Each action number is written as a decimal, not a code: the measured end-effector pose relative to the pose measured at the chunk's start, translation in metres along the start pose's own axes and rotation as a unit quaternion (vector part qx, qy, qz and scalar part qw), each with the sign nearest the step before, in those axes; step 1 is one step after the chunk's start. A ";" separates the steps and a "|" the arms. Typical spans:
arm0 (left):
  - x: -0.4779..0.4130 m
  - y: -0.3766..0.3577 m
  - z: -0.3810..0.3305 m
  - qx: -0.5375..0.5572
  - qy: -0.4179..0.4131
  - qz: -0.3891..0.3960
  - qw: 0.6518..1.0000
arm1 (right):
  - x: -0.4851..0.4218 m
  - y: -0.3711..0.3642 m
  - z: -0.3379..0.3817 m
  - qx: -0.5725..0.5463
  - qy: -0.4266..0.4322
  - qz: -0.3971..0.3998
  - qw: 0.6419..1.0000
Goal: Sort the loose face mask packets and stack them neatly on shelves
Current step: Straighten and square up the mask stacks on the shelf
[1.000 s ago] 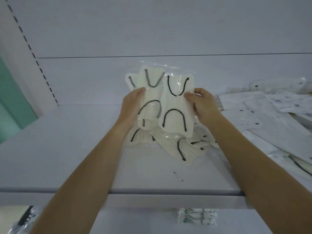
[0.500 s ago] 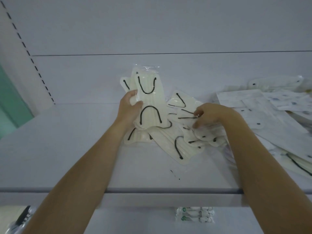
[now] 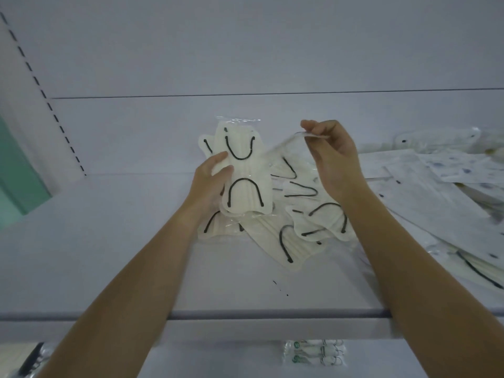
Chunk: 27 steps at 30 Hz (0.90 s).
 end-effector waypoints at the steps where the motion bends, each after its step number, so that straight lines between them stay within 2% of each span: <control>1: 0.000 -0.001 0.001 -0.011 0.010 0.005 1.000 | 0.001 -0.006 -0.002 -0.051 -0.009 0.006 0.999; 2: 0.000 -0.005 0.003 -0.010 0.027 0.022 0.999 | 0.001 -0.013 -0.003 -0.119 -0.020 0.011 0.993; 4: 0.004 -0.021 0.009 0.031 0.074 0.104 0.991 | 0.004 -0.026 -0.003 -0.226 -0.050 0.034 0.972; 7: 0.012 -0.039 0.012 0.060 0.103 0.199 0.973 | 0.015 -0.042 -0.012 -0.192 -0.086 0.106 0.972; 10: 0.010 -0.042 0.013 0.045 0.100 0.226 0.968 | 0.020 -0.050 -0.014 -0.157 -0.086 0.135 0.975; 14: 0.008 -0.043 0.032 -0.029 0.163 0.231 0.959 | 0.005 -0.047 0.018 -0.279 -0.036 0.104 0.954; 16: 0.017 -0.051 0.032 -0.027 0.173 0.257 0.950 | 0.002 -0.042 0.021 -0.286 -0.032 0.106 0.952; 18: 0.021 -0.058 0.018 0.019 0.130 0.280 0.951 | 0.008 -0.042 0.006 -0.206 -0.045 0.128 0.969; 20: 0.022 -0.057 0.001 0.094 0.066 0.299 0.947 | 0.022 -0.048 -0.014 -0.040 -0.070 0.189 0.979; 21: 0.021 -0.053 -0.003 0.133 0.061 0.298 0.943 | 0.029 -0.051 -0.023 0.040 -0.077 0.229 0.970; 23: 0.012 -0.038 0.003 0.197 0.120 0.243 0.942 | 0.039 -0.054 -0.036 0.173 -0.083 0.306 0.933; 25: 0.003 -0.023 0.014 0.183 0.152 0.174 0.956 | 0.043 -0.054 -0.042 0.233 -0.090 0.354 0.901; 27: 0.002 -0.019 0.012 0.119 0.123 0.142 0.975 | 0.045 -0.055 -0.041 0.246 -0.097 0.368 0.892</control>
Point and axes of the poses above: each hand's wrist, its own x-axis away from the middle knuckle, its own y-axis out of the back of the hand, z = x × y, the point moved 10 cm from there along -x, towards the middle knuckle, and after that the axes turned 15 degrees about y, right-handed, at the moved point
